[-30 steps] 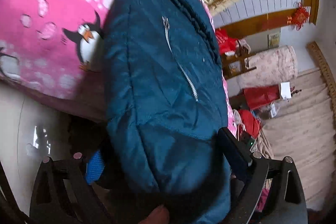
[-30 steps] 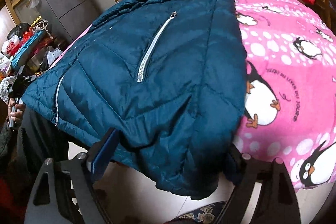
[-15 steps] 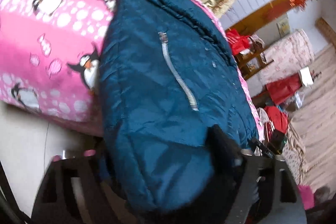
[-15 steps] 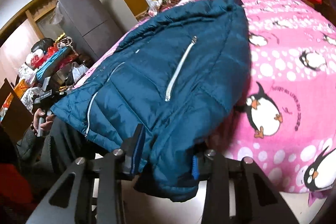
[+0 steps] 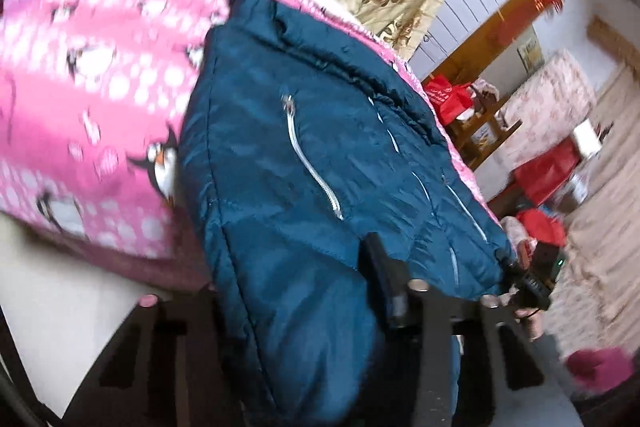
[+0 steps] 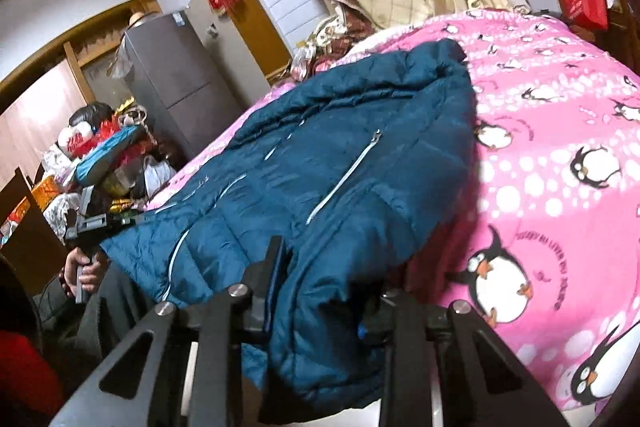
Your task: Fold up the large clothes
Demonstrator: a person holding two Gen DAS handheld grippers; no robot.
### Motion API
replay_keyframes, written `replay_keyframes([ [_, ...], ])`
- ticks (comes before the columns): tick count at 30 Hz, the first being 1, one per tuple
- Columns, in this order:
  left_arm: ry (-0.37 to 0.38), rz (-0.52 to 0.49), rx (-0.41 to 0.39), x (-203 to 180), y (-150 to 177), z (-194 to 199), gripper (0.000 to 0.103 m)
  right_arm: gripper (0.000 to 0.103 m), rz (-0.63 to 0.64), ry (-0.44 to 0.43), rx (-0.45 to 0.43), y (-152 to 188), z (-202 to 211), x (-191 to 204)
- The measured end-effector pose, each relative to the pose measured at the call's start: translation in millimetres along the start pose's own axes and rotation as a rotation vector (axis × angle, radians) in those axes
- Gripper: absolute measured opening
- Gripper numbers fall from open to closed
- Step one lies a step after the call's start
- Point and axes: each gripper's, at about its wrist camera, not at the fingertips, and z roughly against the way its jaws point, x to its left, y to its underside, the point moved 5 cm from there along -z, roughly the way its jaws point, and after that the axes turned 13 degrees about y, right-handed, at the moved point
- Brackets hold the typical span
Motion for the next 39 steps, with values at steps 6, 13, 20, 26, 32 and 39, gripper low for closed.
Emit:
replay_keyframes([
  [6,-0.072,-0.076,-0.058,-7.4,-0.9,-5.3,0.004,0.027,-0.017,0.101,0.117,10.8,-26.6,-8.5],
  [13,-0.116,-0.067,-0.058,-4.1,-0.6,1.5,0.001,0.024,-0.099,0.104,0.150,5.6,-25.0,-12.7],
  [20,-0.204,-0.122,-0.144,-17.8,-10.7,22.8,0.000,0.013,0.129,0.278,-0.090,-8.5,14.9,30.4],
  [26,-0.225,-0.142,-0.222,-27.8,-20.7,51.0,0.000,0.012,0.098,0.411,-0.216,-16.0,58.5,44.1],
  [32,-0.196,-0.149,-0.285,-39.4,-29.9,80.1,0.000,0.012,0.096,0.450,-0.284,-25.5,95.2,74.1],
  [39,-0.153,-0.188,-0.374,-69.5,-33.8,112.0,0.000,0.012,0.108,0.455,-0.345,-41.5,134.9,96.1],
])
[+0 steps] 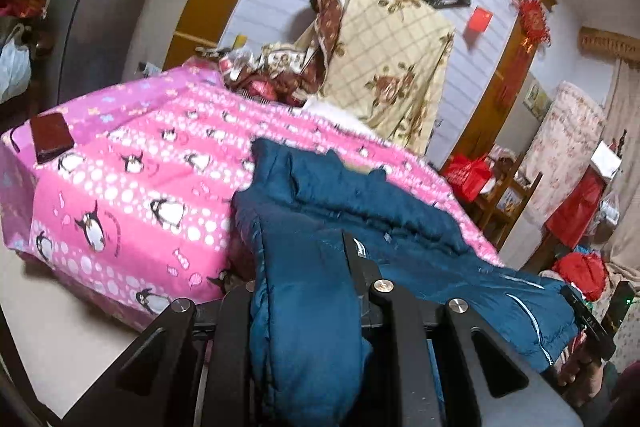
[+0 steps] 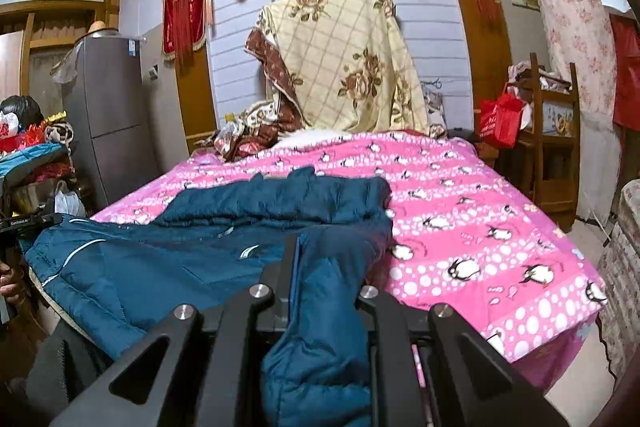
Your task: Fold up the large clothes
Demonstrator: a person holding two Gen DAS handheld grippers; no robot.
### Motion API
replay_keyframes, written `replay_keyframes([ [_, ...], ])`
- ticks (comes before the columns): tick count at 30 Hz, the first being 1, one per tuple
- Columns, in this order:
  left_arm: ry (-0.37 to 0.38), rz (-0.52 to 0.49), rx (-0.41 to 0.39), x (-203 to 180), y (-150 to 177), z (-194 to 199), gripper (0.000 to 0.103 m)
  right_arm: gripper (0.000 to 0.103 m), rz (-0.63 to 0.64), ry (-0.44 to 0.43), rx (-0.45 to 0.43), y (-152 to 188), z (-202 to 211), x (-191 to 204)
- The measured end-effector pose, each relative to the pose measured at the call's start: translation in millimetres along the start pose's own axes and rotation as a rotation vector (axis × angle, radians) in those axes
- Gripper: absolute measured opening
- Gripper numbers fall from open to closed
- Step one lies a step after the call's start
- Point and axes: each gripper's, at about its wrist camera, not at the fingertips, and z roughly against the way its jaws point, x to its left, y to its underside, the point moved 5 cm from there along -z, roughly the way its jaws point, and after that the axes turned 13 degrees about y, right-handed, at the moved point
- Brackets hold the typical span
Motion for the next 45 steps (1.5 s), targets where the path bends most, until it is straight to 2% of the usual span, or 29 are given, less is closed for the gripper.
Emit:
replay_keyframes([
  [5,0.016,-0.022,-0.048,-17.8,-15.3,17.4,0.000,0.012,-0.005,0.016,-0.062,-22.3,24.9,0.7],
  [9,0.022,-0.038,-0.074,-26.2,-25.0,20.5,0.000,0.012,-0.050,-0.036,-0.074,-35.7,31.7,-4.6],
  [14,0.019,-0.021,-0.098,-22.3,-36.1,1.3,0.000,0.012,-0.116,-0.062,-0.052,-43.3,8.4,-15.9],
  [20,-0.024,-0.011,-0.136,-10.7,-65.2,-34.0,0.000,0.014,-0.071,0.005,-0.116,-64.7,-30.1,-3.6],
  [28,-0.128,-0.047,-0.148,-6.6,-109.8,-113.2,0.000,0.014,-0.085,0.122,-0.148,-94.2,-114.4,8.6],
  [34,-0.231,-0.070,-0.149,4.7,-148.6,-193.8,0.000,0.014,-0.156,0.134,-0.135,-127.6,-193.0,6.6],
  [36,-0.256,-0.076,-0.125,13.3,-158.9,-222.0,0.000,0.014,-0.193,0.127,-0.118,-139.4,-226.5,4.4],
  [41,-0.319,-0.056,-0.052,49.0,-156.6,-286.6,0.000,0.014,-0.216,0.118,-0.076,-139.1,-302.3,1.9],
  [45,-0.390,-0.043,0.015,79.2,-133.6,-335.2,0.000,0.014,-0.229,0.130,0.030,-123.4,-364.6,-3.1],
])
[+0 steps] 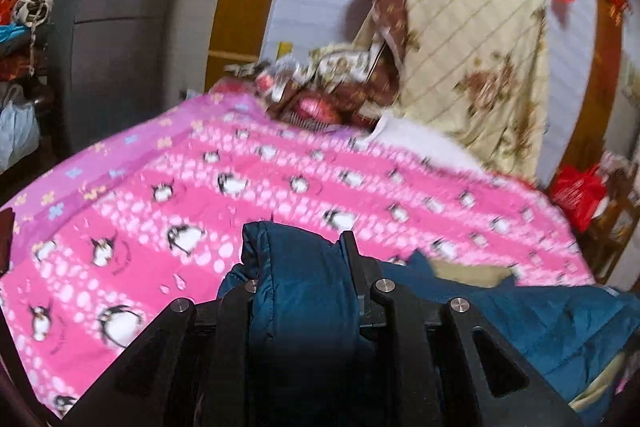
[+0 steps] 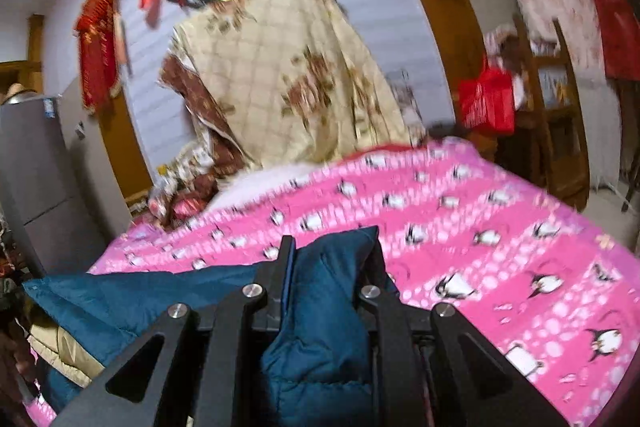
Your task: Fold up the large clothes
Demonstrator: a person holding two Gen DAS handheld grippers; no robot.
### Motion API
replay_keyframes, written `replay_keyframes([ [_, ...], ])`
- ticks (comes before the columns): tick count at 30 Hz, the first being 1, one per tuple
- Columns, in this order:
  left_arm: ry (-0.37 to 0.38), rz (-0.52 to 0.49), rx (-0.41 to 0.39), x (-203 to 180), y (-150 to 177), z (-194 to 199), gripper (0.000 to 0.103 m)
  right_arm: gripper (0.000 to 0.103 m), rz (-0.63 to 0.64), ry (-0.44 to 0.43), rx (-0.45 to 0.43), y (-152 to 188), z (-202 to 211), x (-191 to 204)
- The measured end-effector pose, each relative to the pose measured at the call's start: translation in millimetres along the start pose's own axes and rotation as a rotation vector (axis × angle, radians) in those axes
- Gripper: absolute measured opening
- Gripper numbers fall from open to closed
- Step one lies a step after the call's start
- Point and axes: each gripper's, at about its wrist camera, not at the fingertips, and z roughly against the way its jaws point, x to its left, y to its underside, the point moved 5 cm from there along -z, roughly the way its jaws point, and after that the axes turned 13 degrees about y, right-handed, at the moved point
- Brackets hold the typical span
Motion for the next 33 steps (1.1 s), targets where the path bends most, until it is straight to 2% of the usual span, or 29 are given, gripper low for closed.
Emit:
replay_keyframes([
  [5,-0.013,0.060,0.092,11.9,22.3,-56.3,0.000,0.015,0.024,0.049,0.119,21.8,-60.9,-2.1],
  [7,0.001,0.090,0.164,16.4,36.5,-80.5,0.001,0.015,0.062,0.079,0.174,36.5,-83.4,-1.4],
  [9,-0.004,0.103,0.217,16.7,47.7,-94.5,0.002,0.016,0.076,0.090,0.265,53.1,-105.5,-2.4],
  [12,-0.018,0.098,0.240,14.5,54.0,-100.0,0.003,0.017,0.083,0.094,0.355,69.0,-123.3,-6.5],
  [17,0.015,0.130,0.247,19.6,55.2,-99.8,0.004,0.022,0.037,0.055,0.422,79.5,-128.5,-10.6],
  [20,0.054,0.131,0.282,23.3,50.5,-94.5,0.006,0.034,-0.072,-0.036,0.446,75.4,-115.3,-18.8],
  [22,0.081,0.137,0.270,26.7,42.2,-83.1,0.011,0.057,-0.157,-0.096,0.441,70.8,-101.1,-23.8],
  [24,0.110,0.151,0.241,29.9,33.4,-68.0,0.013,0.068,-0.186,-0.119,0.423,67.8,-82.9,-25.8],
  [27,0.135,0.124,0.172,32.1,21.3,-36.2,0.018,0.069,-0.161,-0.115,0.360,66.2,-49.8,-26.2],
  [30,0.078,0.076,0.058,36.3,15.3,7.0,0.031,0.069,-0.095,-0.114,0.297,65.9,-19.6,-23.0],
  [33,0.076,0.083,-0.020,37.7,13.7,35.3,0.036,0.070,0.023,-0.119,0.236,66.6,8.1,-9.3],
])
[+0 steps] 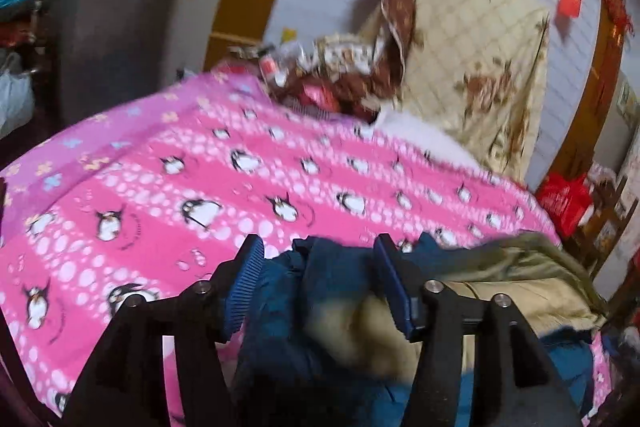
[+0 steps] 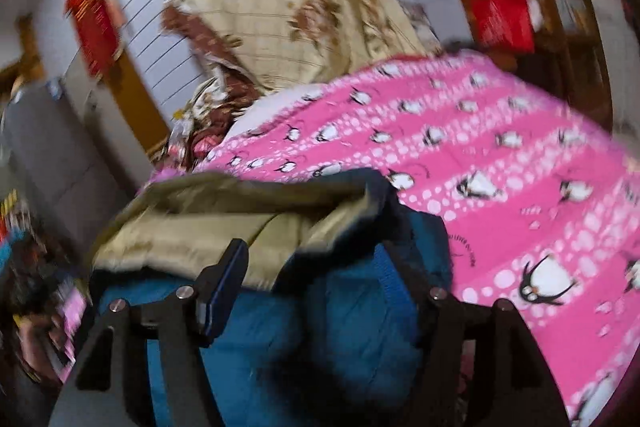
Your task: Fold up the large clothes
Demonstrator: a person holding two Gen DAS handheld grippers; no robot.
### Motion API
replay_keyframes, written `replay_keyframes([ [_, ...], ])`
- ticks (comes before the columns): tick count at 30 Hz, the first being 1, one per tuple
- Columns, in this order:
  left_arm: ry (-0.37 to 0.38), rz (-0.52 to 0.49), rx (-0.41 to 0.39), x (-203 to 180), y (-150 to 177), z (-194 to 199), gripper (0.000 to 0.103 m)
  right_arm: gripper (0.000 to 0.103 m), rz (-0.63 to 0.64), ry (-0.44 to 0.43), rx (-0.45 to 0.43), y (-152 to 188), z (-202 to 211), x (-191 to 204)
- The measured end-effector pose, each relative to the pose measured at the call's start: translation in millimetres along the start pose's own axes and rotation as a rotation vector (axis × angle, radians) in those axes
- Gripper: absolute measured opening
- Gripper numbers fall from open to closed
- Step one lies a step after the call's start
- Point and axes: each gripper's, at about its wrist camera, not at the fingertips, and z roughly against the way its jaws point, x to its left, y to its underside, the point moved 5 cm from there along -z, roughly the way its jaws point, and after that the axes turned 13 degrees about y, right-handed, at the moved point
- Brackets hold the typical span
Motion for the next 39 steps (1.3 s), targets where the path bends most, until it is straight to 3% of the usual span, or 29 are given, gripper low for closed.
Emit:
replay_keyframes([
  [4,0.021,0.023,0.009,-12.7,19.3,11.0,0.036,0.072,0.157,0.028,-0.008,7.7,4.7,23.3],
  [8,0.014,-0.062,0.050,-37.3,30.7,-6.1,0.036,0.072,0.112,0.057,0.028,1.3,-8.0,22.7],
  [13,0.007,-0.093,0.088,-57.7,26.6,-38.0,0.036,0.073,0.110,0.074,0.114,-17.5,-34.6,36.4],
  [16,-0.030,-0.105,0.153,-66.3,17.7,-74.7,0.036,0.076,0.124,0.068,0.147,-33.2,-55.9,53.2],
  [21,-0.100,-0.155,0.270,-72.0,23.3,-132.2,0.036,0.084,0.288,0.131,0.212,-50.0,-111.3,82.1],
  [23,-0.120,-0.152,0.334,-68.7,39.7,-150.6,0.036,0.084,0.364,0.236,0.294,-38.2,-147.5,74.5],
  [24,-0.116,-0.127,0.363,-63.0,50.0,-159.5,0.037,0.086,0.368,0.246,0.336,-30.5,-159.7,68.3],
  [25,-0.106,-0.106,0.360,-59.6,52.5,-161.5,0.037,0.090,0.338,0.223,0.356,-26.0,-167.2,61.0],
  [28,-0.098,-0.071,0.346,-55.6,53.9,-163.2,0.038,0.091,0.263,0.217,0.357,-24.2,-174.7,42.6],
  [32,-0.099,-0.079,0.318,-59.3,54.4,-156.6,0.038,0.091,0.262,0.218,0.346,-21.9,-172.0,40.8],
  [35,-0.059,-0.060,0.260,-64.4,41.4,-135.1,0.037,0.085,0.249,0.248,0.250,-33.7,-144.9,37.8],
  [37,-0.024,-0.091,0.189,-75.2,28.5,-110.6,0.037,0.085,0.208,0.214,0.178,-43.2,-110.4,41.1],
  [39,-0.035,-0.146,0.118,-83.0,16.0,-90.1,0.037,0.085,0.180,0.166,0.143,-47.1,-81.9,47.9],
])
